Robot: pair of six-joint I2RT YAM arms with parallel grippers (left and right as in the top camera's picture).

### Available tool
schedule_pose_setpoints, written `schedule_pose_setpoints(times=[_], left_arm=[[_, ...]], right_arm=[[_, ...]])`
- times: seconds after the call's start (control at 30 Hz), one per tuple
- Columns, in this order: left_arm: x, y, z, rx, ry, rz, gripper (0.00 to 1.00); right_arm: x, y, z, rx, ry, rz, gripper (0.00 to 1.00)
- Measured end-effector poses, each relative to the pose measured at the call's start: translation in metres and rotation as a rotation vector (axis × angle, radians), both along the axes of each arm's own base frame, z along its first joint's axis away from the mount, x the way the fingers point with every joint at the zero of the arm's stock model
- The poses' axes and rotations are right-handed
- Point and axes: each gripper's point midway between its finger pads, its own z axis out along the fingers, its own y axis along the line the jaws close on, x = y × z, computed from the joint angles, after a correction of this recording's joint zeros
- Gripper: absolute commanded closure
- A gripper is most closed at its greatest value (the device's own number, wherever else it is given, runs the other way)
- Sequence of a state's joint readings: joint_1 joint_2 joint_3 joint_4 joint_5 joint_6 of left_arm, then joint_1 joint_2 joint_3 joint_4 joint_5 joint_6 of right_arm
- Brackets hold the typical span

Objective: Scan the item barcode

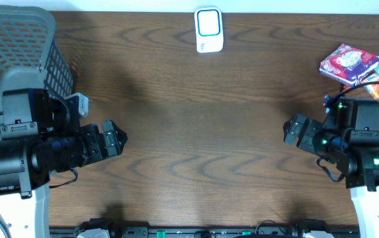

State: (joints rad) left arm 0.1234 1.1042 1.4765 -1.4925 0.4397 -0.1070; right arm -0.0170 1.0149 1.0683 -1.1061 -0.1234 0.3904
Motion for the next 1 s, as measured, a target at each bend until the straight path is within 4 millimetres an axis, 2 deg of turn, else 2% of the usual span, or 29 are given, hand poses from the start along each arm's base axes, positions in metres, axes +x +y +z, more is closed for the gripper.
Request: schedule_pose_setpoints(times=[0.13,1.0], left_arm=[[0.0000,-0.0001,0.0000,0.000,0.000,0.000,0.02],[0.0000,0.0000,0.0000,0.000,0.000,0.000,0.02]], right_arm=[[-0.0032,0.0001,-0.0061,0.001,0.023,0.000,0.01],[-0.0030,0.0001,-0.0070,0.001,0.027,0.000,0.01]])
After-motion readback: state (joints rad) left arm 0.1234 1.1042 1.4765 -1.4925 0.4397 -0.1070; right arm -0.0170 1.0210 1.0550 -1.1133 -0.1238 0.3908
